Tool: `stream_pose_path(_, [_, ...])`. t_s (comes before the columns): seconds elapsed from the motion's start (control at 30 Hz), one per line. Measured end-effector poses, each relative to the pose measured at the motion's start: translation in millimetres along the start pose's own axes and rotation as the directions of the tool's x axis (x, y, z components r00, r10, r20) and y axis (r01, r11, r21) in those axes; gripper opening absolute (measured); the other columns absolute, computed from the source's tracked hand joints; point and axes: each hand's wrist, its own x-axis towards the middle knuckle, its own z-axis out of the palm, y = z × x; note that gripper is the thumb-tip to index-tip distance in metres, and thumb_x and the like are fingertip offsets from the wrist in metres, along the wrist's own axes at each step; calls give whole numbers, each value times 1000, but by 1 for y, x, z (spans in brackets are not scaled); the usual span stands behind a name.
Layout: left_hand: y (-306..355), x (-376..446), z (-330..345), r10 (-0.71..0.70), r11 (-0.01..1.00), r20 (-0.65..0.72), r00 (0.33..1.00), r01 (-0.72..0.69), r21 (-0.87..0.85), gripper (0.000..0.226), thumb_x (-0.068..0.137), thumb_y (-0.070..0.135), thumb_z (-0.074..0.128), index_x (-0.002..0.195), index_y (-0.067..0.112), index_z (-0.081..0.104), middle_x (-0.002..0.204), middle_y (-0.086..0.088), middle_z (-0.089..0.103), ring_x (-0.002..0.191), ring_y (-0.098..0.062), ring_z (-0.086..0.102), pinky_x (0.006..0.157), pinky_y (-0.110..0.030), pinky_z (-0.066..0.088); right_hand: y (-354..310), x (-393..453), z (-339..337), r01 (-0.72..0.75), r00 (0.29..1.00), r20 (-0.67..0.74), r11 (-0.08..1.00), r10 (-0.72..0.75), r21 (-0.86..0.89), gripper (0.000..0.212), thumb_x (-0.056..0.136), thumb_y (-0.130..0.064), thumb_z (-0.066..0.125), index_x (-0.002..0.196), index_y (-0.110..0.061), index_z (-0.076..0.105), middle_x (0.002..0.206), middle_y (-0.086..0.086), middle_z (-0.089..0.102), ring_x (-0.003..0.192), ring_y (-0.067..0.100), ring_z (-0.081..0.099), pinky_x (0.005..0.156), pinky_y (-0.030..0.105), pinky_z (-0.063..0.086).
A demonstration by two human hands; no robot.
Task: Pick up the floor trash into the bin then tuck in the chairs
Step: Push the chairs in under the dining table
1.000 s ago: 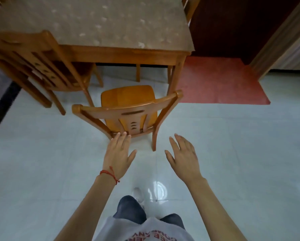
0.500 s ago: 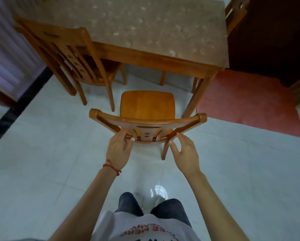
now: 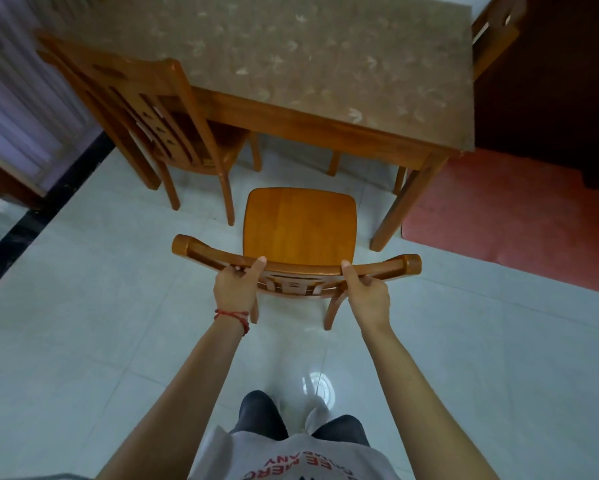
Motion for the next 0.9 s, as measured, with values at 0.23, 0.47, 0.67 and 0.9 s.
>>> stream_pose_path(0.23, [-6, 8, -1, 55, 998, -24, 998, -56, -20, 37, 76, 35, 70, 76, -2, 65, 73, -10, 66, 72, -23, 62, 72, -30, 46, 6, 10, 13, -35, 998, -54, 996, 40, 83, 29, 84, -42, 60, 80, -13, 67, 77, 5, 69, 77, 20, 65, 78, 37, 55])
stream_pose_path(0.47, [1, 32, -7, 99, 995, -44, 994, -100, -17, 38, 76, 34, 70, 71, -4, 65, 67, -8, 65, 65, -17, 59, 59, -18, 39, -4, 16, 29, -14, 995, -101, 992, 27, 127, 26, 83, -41, 61, 69, -19, 63, 69, 1, 67, 72, 19, 65, 75, 33, 54])
stream_pose_path(0.67, [10, 64, -6, 121, 992, -43, 992, -122, -17, 47, 74, 38, 71, 72, -8, 65, 67, -13, 65, 67, -21, 58, 55, -17, 35, -18, 30, 47, -17, 986, -161, 989, 41, 149, 28, 83, -43, 61, 63, -24, 59, 66, -2, 65, 72, 20, 66, 78, 37, 54])
stream_pose_path(0.9, [23, 96, -1, 131, 990, -2, 991, -131, -54, 45, 73, 38, 71, 74, -7, 65, 74, -16, 69, 76, -25, 65, 60, -19, 40, -35, 51, 62, -4, 981, -189, 988, 33, 152, 33, 83, -43, 61, 63, -16, 60, 65, 6, 65, 69, 24, 66, 79, 43, 55])
